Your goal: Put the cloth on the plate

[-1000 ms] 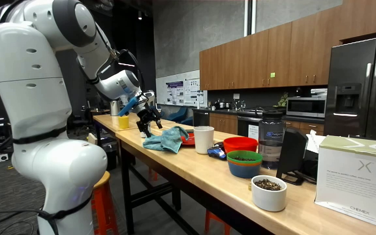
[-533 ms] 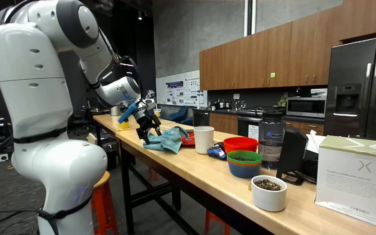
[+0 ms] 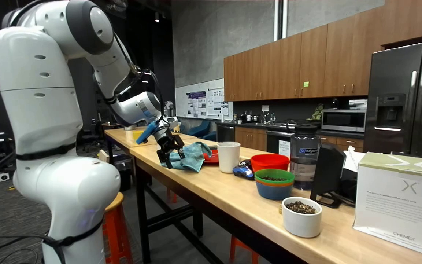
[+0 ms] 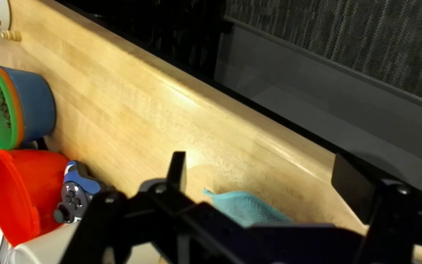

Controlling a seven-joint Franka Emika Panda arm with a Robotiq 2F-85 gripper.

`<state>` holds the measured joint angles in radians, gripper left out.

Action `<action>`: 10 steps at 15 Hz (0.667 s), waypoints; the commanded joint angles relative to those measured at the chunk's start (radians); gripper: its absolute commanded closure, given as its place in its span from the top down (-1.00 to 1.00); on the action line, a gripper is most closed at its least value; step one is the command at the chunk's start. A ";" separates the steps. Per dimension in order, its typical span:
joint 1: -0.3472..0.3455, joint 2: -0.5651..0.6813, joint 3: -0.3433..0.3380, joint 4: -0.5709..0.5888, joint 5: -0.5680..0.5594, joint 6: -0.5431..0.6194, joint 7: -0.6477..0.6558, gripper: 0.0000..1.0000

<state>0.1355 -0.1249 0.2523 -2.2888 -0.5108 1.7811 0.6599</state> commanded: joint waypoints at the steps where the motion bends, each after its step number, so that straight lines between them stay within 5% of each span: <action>1: -0.010 0.000 -0.034 0.002 0.000 0.046 0.029 1.00; 10: 0.000 0.029 -0.045 0.004 0.050 0.181 0.084 1.00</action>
<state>0.1214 -0.1014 0.2003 -2.2887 -0.4492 1.9285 0.7317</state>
